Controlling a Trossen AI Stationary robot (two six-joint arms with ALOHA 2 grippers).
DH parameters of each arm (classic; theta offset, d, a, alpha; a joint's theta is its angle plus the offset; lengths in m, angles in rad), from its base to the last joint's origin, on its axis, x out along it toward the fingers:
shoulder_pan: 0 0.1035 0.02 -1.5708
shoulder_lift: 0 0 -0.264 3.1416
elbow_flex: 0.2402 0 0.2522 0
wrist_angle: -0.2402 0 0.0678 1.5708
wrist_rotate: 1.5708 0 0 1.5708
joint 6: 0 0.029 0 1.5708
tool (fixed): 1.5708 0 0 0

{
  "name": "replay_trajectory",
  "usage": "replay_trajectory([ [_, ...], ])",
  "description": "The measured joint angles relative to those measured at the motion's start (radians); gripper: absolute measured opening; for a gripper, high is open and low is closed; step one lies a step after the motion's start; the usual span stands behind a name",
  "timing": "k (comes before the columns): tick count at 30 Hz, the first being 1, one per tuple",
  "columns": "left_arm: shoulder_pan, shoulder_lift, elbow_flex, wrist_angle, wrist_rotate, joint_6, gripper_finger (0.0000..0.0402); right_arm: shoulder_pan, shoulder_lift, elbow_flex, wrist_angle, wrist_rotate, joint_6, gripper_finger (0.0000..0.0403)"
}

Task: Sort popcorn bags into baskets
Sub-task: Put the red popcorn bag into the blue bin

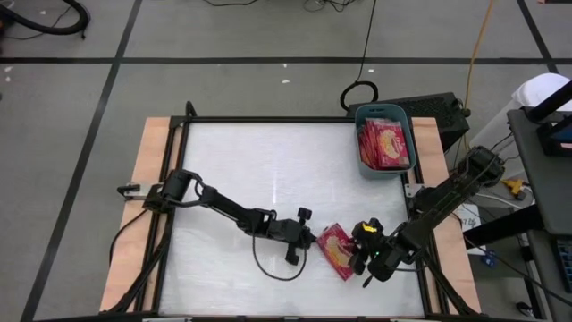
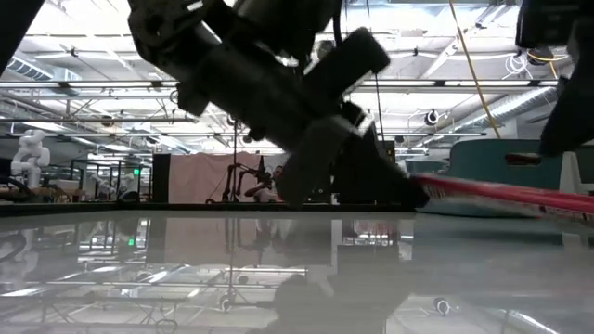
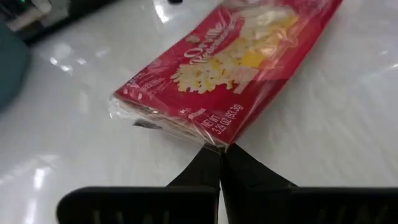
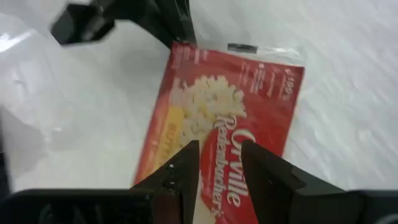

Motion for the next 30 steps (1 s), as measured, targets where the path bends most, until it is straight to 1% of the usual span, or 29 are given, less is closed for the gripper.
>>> replay_trajectory([
  [3,-0.017,-0.028,0.000,-0.008,-0.052,0.055,0.0001,0.019,-0.030,0.000,0.008,0.006,-0.028,0.0120],
  [7,-0.026,-0.076,0.000,-0.009,-0.088,0.097,0.0001,0.039,-0.039,0.000,0.012,0.012,-0.041,0.0144],
  [11,-0.025,-0.106,0.001,-0.018,-0.092,0.163,0.0001,0.041,-0.039,0.000,-0.001,0.088,-0.047,0.0180],
  [16,-0.026,-0.131,0.001,-0.033,-0.092,0.215,0.0000,0.041,-0.039,-0.041,0.014,0.184,-0.184,0.0229],
  [19,-0.027,-0.139,0.001,-0.031,-0.092,0.238,0.0000,0.041,-0.040,-0.093,0.052,0.219,-0.242,0.0249],
  [22,-0.032,-0.148,0.001,-0.034,-0.092,0.254,0.0000,0.041,-0.049,-0.168,0.174,0.218,-0.290,0.0262],
  [26,-0.032,-0.150,0.001,-0.034,-0.092,0.259,0.0000,0.031,-0.078,-0.304,0.425,0.214,-0.336,0.0270],
  [28,-0.032,-0.150,0.001,-0.035,-0.091,0.268,0.0000,0.031,-0.090,-0.380,0.593,0.209,-0.368,0.0270],
  [30,-0.032,-0.150,0.001,-0.029,-0.092,0.273,0.0000,0.028,-0.091,-0.453,0.803,0.182,-0.437,0.0265],
])
